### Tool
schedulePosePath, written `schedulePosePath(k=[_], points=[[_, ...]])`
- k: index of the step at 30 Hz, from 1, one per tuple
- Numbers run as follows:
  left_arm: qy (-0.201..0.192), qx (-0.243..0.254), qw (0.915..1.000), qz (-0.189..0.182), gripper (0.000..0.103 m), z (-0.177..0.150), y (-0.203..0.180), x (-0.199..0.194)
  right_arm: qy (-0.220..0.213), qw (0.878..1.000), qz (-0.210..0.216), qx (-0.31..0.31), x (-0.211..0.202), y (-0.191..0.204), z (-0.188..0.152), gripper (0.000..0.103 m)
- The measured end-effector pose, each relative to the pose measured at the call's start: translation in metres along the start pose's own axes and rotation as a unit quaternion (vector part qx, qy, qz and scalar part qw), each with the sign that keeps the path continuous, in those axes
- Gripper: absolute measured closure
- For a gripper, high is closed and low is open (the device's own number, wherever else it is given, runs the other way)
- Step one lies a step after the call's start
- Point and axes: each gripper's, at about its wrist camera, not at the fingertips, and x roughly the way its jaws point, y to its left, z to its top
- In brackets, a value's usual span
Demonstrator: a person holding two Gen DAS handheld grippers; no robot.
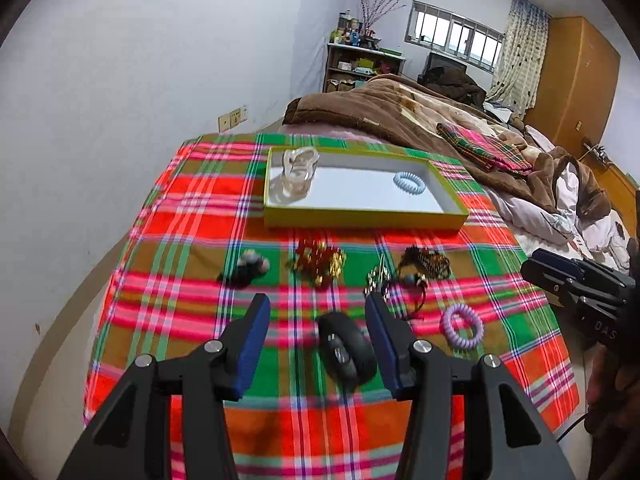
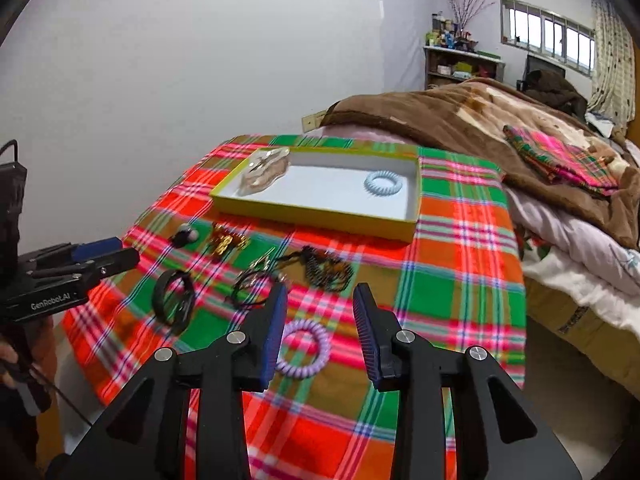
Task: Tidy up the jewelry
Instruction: 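Grasp the black watch band with left tool while right tool grasps lavender spiral hair tie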
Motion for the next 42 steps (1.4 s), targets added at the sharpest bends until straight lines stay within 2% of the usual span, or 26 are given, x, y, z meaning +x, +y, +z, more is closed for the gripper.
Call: schedulePosePath(k=[7, 16, 22, 23, 25, 28, 34, 42], points=[[0.022, -0.02, 0.9995, -0.012, 0.052, -0.024, -0.004, 0.009, 0.025, 1.0, 0.011, 0.0, 0.011, 0.007, -0.013, 0.068], [0.047, -0.031, 0.998, -0.028, 0.052, -0.034, -0.015, 0.029, 0.036, 0.999, 0.016, 0.002, 0.019, 0.008, -0.017, 0.068], [0.052, -0.037, 0.9977, -0.023, 0.053, -0.035, -0.019, 0.041, 0.045, 0.999, 0.017, 0.006, 0.027, 0.007, -0.02, 0.068], [0.05, -0.036, 0.9979, -0.022, 0.055, -0.035, -0.019, 0.041, 0.046, 0.999, 0.016, 0.006, 0.028, 0.007, -0.021, 0.068], [0.045, -0.031, 0.9983, -0.02, 0.071, -0.035, -0.02, 0.04, 0.048, 0.999, 0.017, 0.007, 0.03, 0.007, -0.021, 0.068], [0.042, -0.028, 0.9984, -0.023, 0.083, -0.034, -0.02, 0.038, 0.054, 0.998, 0.018, 0.009, 0.034, 0.006, -0.023, 0.068], [0.037, -0.026, 0.9986, -0.026, 0.087, -0.033, -0.017, 0.035, 0.069, 0.997, 0.015, 0.015, 0.044, 0.003, -0.03, 0.068], [0.017, -0.024, 0.9981, -0.053, 0.087, -0.031, -0.012, 0.017, 0.092, 0.996, 0.004, 0.02, 0.06, -0.002, -0.037, 0.068]])
